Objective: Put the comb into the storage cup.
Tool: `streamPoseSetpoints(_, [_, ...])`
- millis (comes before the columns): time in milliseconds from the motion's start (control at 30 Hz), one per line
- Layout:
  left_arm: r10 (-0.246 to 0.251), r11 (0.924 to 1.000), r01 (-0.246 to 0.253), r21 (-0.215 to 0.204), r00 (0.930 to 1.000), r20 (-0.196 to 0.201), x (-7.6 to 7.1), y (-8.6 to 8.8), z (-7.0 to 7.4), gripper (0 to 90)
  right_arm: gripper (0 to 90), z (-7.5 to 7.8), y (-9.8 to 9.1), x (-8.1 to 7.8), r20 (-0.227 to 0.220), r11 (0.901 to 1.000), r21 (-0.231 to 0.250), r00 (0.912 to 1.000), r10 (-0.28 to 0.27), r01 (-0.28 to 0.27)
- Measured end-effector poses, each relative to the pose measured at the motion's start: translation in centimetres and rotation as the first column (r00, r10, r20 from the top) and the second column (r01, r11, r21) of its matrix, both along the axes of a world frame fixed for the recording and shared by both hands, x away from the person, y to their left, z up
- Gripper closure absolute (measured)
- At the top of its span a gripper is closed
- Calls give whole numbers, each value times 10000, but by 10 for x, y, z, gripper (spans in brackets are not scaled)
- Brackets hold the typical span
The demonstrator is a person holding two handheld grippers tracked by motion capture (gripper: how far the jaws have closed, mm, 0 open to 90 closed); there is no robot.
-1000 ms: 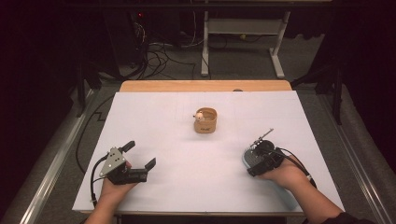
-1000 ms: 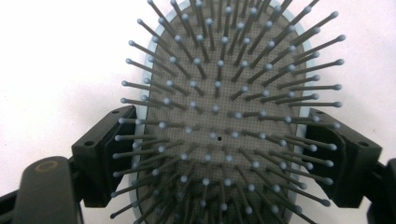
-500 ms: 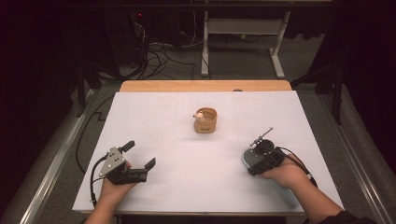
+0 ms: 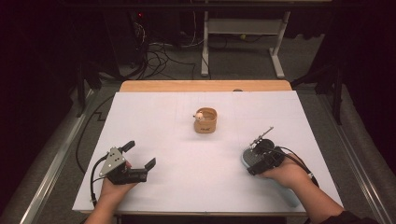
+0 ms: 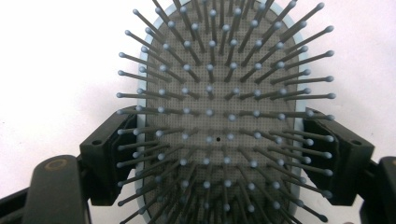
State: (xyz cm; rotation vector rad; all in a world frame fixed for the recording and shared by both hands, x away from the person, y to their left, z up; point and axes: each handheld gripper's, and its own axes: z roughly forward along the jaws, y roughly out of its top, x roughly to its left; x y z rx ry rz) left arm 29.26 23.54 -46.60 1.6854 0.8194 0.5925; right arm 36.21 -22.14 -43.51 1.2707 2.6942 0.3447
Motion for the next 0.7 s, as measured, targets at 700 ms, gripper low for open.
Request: streamPoseSetpoints(700, [0,10000,0,-41,10000,5,0,1,0,2,209,44,-2,-8,2024,9929,1192,9791,-183,-61])
